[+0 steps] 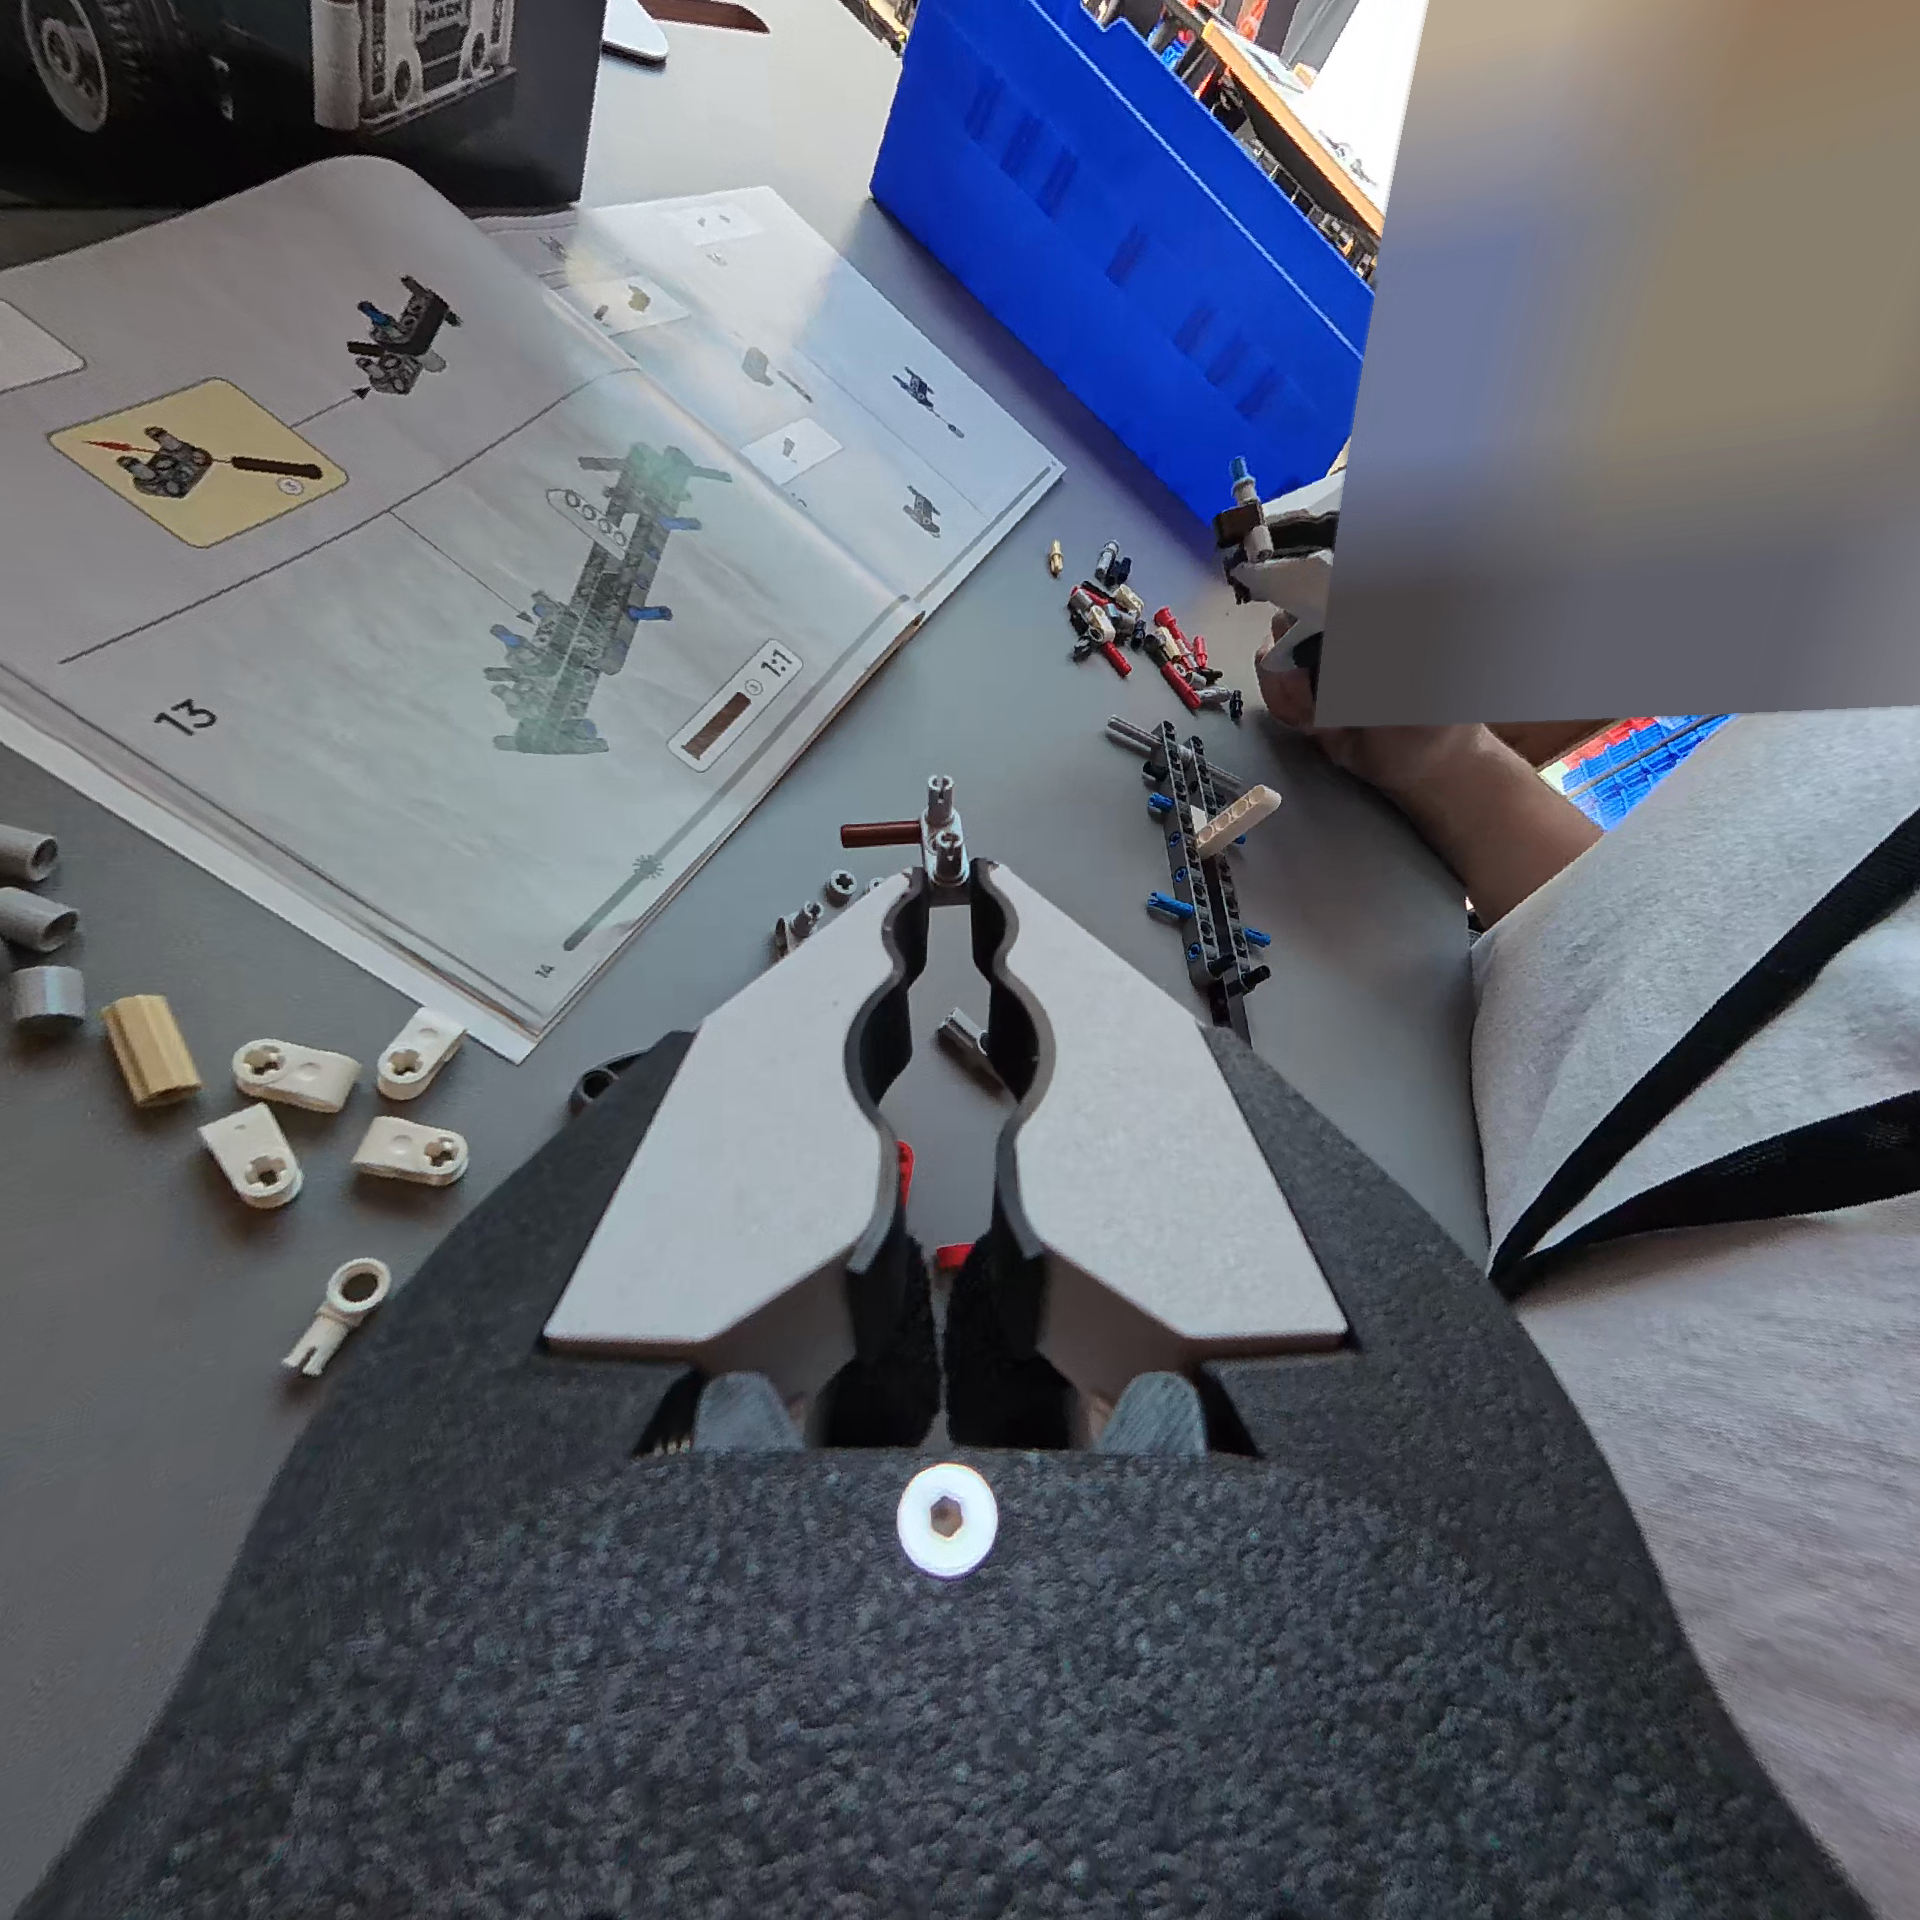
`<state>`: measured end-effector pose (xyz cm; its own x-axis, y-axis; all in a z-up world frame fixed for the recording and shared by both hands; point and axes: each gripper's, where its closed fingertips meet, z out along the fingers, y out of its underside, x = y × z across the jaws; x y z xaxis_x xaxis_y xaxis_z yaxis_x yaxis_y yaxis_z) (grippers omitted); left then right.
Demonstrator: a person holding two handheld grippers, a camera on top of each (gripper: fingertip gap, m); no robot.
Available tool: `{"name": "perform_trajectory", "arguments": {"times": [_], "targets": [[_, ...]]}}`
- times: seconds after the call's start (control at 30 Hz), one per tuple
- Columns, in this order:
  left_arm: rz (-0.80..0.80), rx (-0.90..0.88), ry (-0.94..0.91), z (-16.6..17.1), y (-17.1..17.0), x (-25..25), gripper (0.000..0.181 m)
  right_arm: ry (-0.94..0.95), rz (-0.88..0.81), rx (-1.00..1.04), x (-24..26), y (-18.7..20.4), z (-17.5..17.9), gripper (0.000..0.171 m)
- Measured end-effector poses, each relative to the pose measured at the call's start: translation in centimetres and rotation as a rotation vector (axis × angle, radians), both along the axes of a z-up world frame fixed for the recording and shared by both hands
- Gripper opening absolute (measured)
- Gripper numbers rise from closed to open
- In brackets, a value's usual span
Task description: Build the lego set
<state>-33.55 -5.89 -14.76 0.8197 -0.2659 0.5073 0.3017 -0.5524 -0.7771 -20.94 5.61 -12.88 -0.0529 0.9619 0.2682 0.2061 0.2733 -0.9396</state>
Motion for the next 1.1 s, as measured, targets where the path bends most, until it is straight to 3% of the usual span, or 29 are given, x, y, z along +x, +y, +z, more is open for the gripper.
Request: {"name": "perform_trajectory", "arguments": {"times": [0.57, 0.83, 1.1], "targets": [[0.004, -0.004, 0.004, -0.1, 0.0, -0.1, 0.006, 0.001, 0.010, 0.023, 0.0, -0.3, 0.0, 0.005], [-0.001, 0.033, 0.025, 1.2, -0.1, 0.5, 0.006, 0.112, 0.046, 0.041, 0.4, -0.8, 1.7, 0.004], [-0.055, 0.038, 0.037, 1.3, -0.3, 2.2, 0.006, 0.169, 0.155, -0.137, 1.0, -3.1, 3.3, 0.004]]}}
